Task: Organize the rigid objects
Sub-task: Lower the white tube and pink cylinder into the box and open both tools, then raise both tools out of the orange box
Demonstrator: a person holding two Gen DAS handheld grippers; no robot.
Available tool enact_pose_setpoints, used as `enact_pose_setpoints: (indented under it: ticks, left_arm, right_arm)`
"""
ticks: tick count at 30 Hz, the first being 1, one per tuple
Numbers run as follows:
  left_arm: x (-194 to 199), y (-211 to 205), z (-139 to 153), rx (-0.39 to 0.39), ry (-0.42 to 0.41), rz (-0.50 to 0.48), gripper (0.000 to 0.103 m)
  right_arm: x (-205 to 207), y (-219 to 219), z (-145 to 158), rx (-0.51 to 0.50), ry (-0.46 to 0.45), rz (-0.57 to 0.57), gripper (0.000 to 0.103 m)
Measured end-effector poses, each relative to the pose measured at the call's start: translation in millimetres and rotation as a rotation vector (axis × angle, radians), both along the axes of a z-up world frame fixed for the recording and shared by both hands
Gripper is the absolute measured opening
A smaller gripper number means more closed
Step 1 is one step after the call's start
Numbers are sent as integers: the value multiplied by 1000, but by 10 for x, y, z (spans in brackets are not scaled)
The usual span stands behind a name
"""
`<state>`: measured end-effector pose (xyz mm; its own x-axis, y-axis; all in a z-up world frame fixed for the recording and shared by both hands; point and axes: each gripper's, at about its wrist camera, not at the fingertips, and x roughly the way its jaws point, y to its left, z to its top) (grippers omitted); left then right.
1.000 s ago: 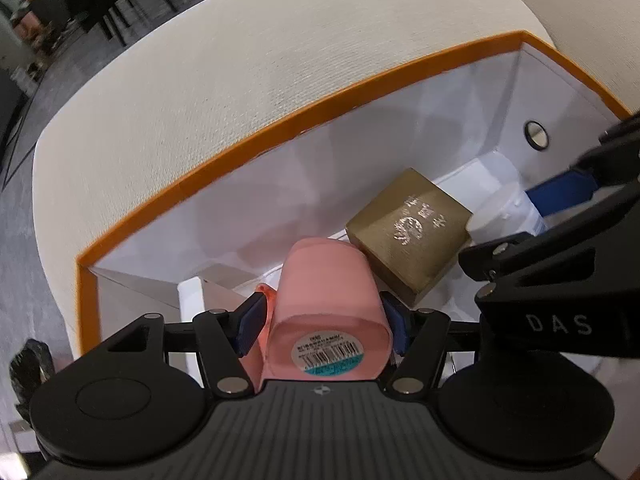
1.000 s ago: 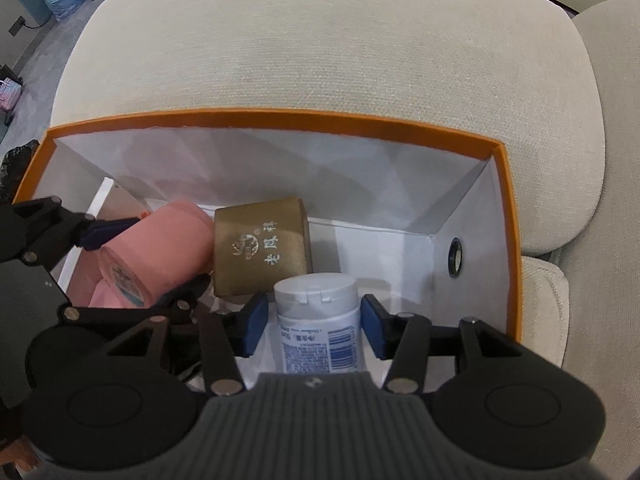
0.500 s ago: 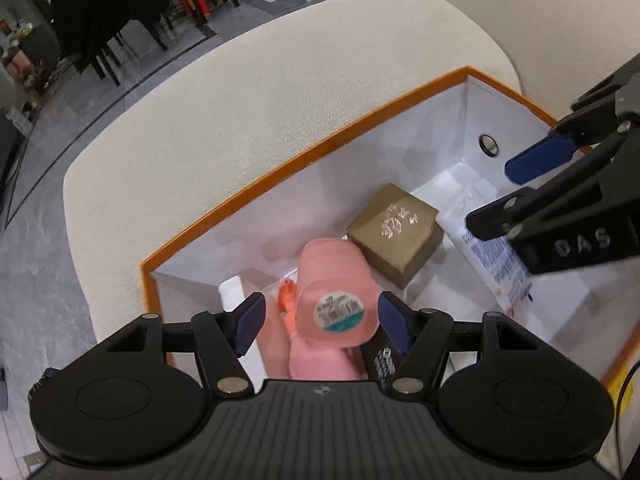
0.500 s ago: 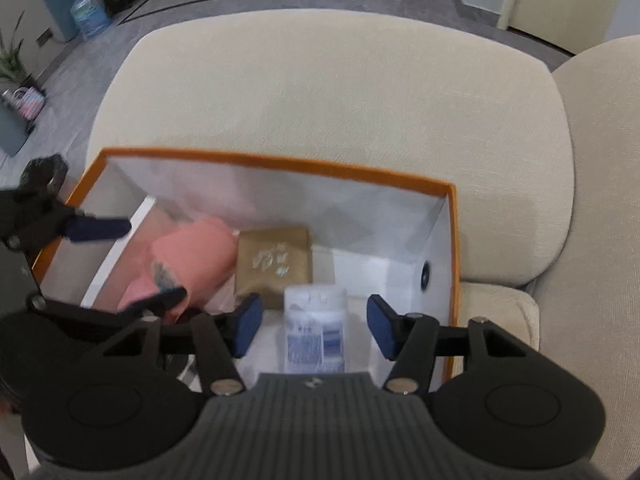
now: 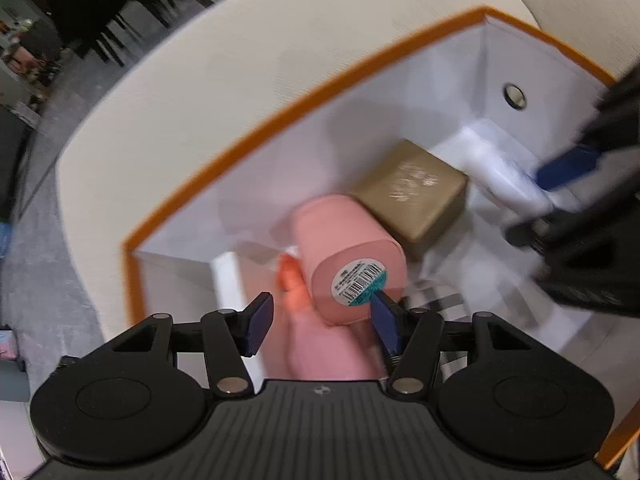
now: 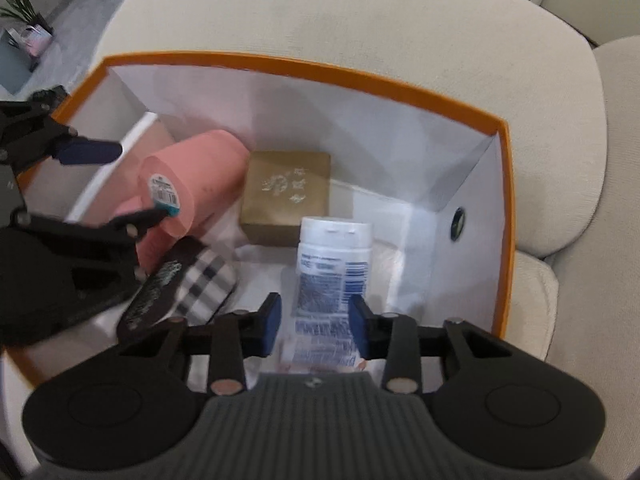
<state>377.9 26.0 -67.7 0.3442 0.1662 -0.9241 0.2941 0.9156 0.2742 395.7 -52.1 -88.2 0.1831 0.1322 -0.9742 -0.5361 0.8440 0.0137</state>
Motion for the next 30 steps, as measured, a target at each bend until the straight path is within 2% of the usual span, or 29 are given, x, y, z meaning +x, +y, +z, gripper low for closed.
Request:
enact_pose_setpoints:
  ticks: [4, 8, 18, 30]
  left_arm:
    - [78, -43, -73, -7, 14, 5, 66]
    - [57, 31, 18, -60, -11, 27, 66]
    - [-131, 144, 358, -66, -80, 54, 66]
    - [-475, 58, 798, -62, -153, 58, 67]
  right_arm:
    - [113, 16, -76, -14, -37, -20, 28]
    - [124, 4, -28, 22, -58, -35, 37]
    - [11, -88, 144, 58, -73, -32, 37]
    - [-443, -136, 715, 57, -150, 2, 44]
